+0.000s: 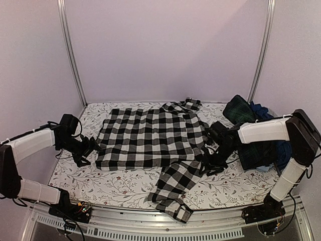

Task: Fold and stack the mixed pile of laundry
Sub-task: Adjust the flattened shirt at the center of the board, then pick up the flattened shirt from the center of the board.

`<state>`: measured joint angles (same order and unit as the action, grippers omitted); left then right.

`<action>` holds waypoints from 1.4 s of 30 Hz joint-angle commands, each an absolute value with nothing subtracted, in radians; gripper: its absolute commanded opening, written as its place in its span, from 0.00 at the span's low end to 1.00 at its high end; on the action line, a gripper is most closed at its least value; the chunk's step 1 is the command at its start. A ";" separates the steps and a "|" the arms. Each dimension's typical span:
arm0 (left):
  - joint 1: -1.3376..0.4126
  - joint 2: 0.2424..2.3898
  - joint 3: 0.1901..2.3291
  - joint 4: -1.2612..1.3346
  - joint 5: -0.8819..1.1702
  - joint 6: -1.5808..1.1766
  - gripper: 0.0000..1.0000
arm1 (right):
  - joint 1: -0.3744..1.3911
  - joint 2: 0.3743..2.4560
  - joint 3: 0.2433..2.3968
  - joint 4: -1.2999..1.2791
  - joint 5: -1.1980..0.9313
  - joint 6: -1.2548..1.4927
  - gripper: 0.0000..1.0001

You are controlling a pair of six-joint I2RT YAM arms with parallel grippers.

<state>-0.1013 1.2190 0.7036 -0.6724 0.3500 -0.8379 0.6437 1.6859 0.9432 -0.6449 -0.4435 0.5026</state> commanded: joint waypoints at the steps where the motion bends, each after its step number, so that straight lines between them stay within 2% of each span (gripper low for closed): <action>1: -0.087 1.237 0.696 -0.672 0.331 -0.814 0.90 | 0.700 1.713 0.966 -0.632 -0.313 0.548 0.42; 7: -0.083 1.248 0.684 -0.676 0.308 -0.798 0.90 | 0.740 1.779 0.994 -0.633 -0.235 0.560 0.42; 10: -0.083 1.261 0.673 -0.672 0.306 -0.786 0.88 | 0.752 1.810 1.003 -0.637 -0.185 0.571 0.37; 13: -0.083 1.272 0.666 -0.673 0.302 -0.772 0.87 | 0.767 1.843 0.995 -0.662 -0.166 0.571 0.26; 17: -0.090 1.279 0.648 -0.650 0.331 -0.761 0.82 | 0.772 1.800 0.978 -0.684 -0.142 0.589 0.01; 31: -0.118 1.337 0.543 -0.499 0.417 -0.765 0.56 | 0.766 1.678 1.021 -0.713 -0.133 0.573 0.00; 37: -0.120 1.409 0.558 -0.453 0.425 -0.738 0.39 | 0.755 1.664 1.024 -0.720 -0.134 0.565 0.00; 42: -0.119 1.359 0.559 -0.510 0.439 -0.740 0.07 | 0.746 1.629 1.022 -0.735 -0.131 0.568 0.00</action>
<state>-0.1146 1.3895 0.5629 -0.4728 0.4385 -0.7429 0.7563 1.6844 1.0206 -0.7059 -0.1566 0.5716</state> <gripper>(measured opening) 0.160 0.006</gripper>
